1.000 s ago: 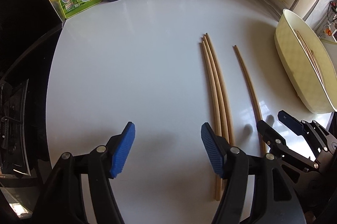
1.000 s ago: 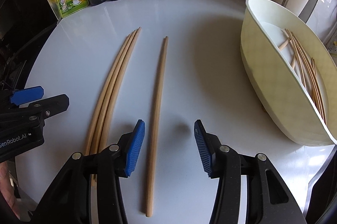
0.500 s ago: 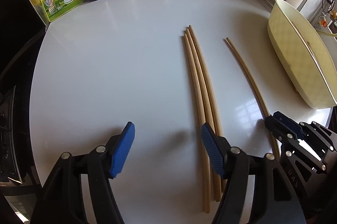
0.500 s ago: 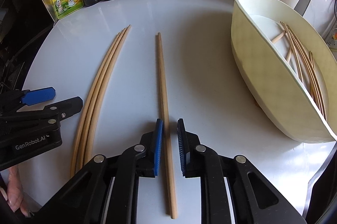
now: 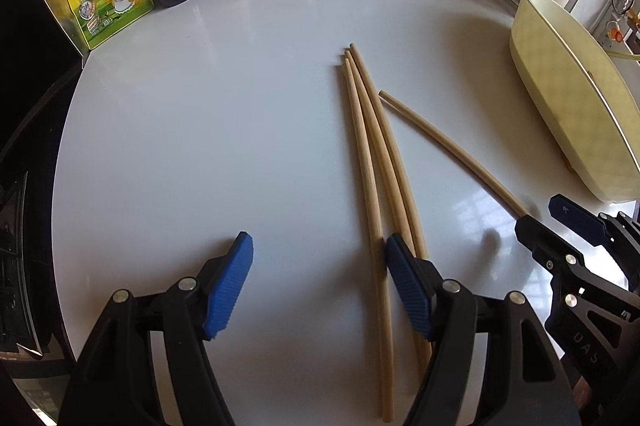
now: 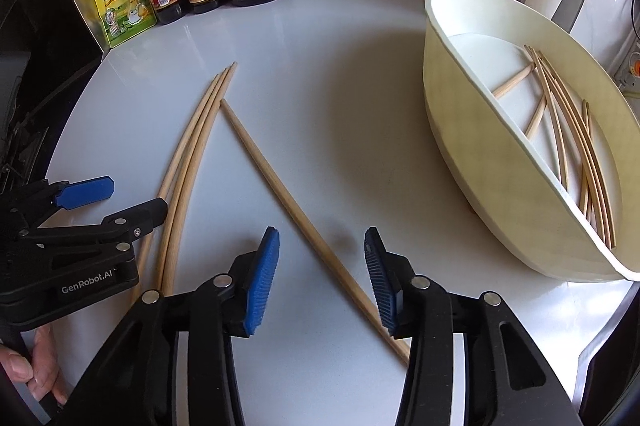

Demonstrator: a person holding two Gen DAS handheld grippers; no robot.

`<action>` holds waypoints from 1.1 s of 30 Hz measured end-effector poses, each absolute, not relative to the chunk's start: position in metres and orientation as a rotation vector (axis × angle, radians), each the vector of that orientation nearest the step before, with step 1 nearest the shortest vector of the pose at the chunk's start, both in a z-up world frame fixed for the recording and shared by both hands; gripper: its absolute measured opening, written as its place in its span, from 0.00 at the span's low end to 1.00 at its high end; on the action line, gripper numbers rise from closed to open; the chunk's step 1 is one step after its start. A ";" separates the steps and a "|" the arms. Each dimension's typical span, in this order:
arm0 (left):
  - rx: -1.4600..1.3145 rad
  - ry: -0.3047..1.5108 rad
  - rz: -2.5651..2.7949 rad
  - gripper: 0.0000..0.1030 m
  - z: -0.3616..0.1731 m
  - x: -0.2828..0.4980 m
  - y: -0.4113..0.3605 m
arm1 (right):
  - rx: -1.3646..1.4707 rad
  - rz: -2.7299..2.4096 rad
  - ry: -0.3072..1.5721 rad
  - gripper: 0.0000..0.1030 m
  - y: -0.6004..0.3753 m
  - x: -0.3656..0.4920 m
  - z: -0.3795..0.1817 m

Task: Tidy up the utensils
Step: 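Grasp one chopstick with the right tool and drag it from the pile, then grasp a chopstick with the left tool while the right tool holds its chopstick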

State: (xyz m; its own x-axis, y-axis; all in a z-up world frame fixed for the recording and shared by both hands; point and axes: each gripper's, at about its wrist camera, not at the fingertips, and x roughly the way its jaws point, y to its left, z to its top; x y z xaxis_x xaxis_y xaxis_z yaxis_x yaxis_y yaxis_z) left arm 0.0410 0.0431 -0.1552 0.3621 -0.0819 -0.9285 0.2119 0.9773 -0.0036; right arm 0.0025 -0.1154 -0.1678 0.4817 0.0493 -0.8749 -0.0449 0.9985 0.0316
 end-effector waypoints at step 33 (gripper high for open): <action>0.022 1.219 -0.188 0.07 -0.138 0.042 0.059 | 0.084 0.193 1.109 0.06 -0.116 0.017 -0.161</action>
State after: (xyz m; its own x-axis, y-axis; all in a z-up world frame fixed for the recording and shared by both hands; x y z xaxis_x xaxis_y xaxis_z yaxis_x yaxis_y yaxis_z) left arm 0.0423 0.0591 -0.1376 0.3312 -0.1317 -0.9343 0.1556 0.9843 -0.0836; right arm 0.0174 -0.1160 -0.1612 0.4313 0.1963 -0.8806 -0.1122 0.9801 0.1635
